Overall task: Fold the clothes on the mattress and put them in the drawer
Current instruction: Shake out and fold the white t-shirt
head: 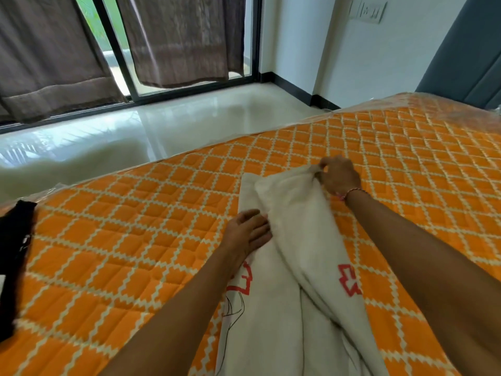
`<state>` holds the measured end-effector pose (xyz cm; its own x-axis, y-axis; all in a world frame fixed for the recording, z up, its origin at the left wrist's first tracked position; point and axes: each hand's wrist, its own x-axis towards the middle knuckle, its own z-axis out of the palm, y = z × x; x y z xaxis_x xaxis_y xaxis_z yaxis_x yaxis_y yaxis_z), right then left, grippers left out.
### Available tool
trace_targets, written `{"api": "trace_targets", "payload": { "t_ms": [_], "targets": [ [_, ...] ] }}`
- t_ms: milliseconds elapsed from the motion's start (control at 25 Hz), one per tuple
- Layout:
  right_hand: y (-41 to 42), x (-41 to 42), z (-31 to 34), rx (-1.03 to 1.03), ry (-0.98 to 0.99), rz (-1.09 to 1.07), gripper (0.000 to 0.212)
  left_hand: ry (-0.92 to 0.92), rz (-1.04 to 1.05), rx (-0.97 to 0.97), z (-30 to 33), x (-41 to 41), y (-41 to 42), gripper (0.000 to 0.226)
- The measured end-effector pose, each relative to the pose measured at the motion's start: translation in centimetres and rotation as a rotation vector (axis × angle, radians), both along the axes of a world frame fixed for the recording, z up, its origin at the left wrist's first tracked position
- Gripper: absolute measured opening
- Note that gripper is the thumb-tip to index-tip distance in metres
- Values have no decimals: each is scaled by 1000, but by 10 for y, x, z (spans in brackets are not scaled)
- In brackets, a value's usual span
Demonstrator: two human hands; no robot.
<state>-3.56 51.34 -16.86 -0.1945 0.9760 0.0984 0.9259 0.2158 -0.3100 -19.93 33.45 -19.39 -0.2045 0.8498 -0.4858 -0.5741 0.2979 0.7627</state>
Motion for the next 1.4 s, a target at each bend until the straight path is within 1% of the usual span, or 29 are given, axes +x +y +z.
{"api": "trace_targets", "payload": {
  "t_ms": [80,120,200,240,280,320,360,400,440,480,520,560,640,680,720,760,800,840,880,920,960,1040,1080,1120,1160,1240,1280,1320,1400],
  "targets": [
    [-2,20,-2,-1,51,-194,24,-8,-13,-2,-2,0,2,31],
    [-8,22,-4,27,89,-242,25,-20,-18,-5,-2,0,1,27],
    [-31,10,-4,147,193,-216,25,-38,-28,-10,-2,-1,1,19],
    [-45,-2,-4,165,216,-135,34,-42,-28,-10,-1,-1,2,17],
    [-58,-16,-5,124,174,-29,45,-41,-24,-8,-1,-1,2,15],
    [-67,-29,-8,39,84,77,50,-39,-17,-4,-2,-1,3,15],
    [-73,-39,-10,-33,-26,155,49,-35,-10,-4,-2,0,4,16],
    [-72,-44,-9,-56,-103,168,44,-29,-7,-2,-3,1,4,15],
    [-66,-45,-6,-27,-129,121,38,-26,-5,2,-3,1,3,15],
    [-57,-44,-2,-6,-85,44,35,-21,-3,3,-4,2,2,14],
    [-46,-41,0,-47,26,-26,33,-17,-1,7,-5,2,2,14],
    [-36,-36,2,-160,179,-48,32,-15,2,5,-5,2,3,14],
    [-34,-29,4,-467,551,5,30,-12,13,1,-7,2,3,12],
    [-40,-24,5,-483,706,-8,29,-2,19,5,-8,3,3,11],
    [-47,-17,7,-398,805,-53,28,22,25,6,-7,4,3,10],
    [-58,-7,9,-253,815,-96,27,64,27,7,-5,7,1,12],
    [-72,4,10,-108,748,-107,27,128,23,13,-5,10,1,17],
    [-88,15,9,-15,648,-72,26,206,12,23,-3,14,0,24],
    [-110,25,7,25,559,-13,24,313,-15,28,2,19,-4,30],
    [-132,32,5,32,480,51,22,479,-64,46,8,25,-8,36],
    [-156,38,2,23,406,99,20,726,-151,82,14,33,-16,39],
    [-202,44,1,47,308,128,15,1226,-346,152,24,60,-43,32],
    [-225,48,4,67,282,101,11,1374,-390,144,27,77,-64,25],
    [-247,53,7,60,246,60,13,1428,-433,89,28,93,-89,21],
    [-269,59,11,-5,172,26,23,1397,-472,17,28,107,-114,20],
    [-311,64,13,-246,-20,3,44,1218,-523,-105,23,120,-151,17],
    [-327,64,14,-344,-42,-13,48,1141,-512,-125,21,122,-163,20],
    [-338,64,15,-402,-28,-29,46,1068,-462,-137,19,120,-169,25],
    [-350,63,20,-396,-21,-24,38,963,-320,-143,28,113,-182,27]
  ]
}}
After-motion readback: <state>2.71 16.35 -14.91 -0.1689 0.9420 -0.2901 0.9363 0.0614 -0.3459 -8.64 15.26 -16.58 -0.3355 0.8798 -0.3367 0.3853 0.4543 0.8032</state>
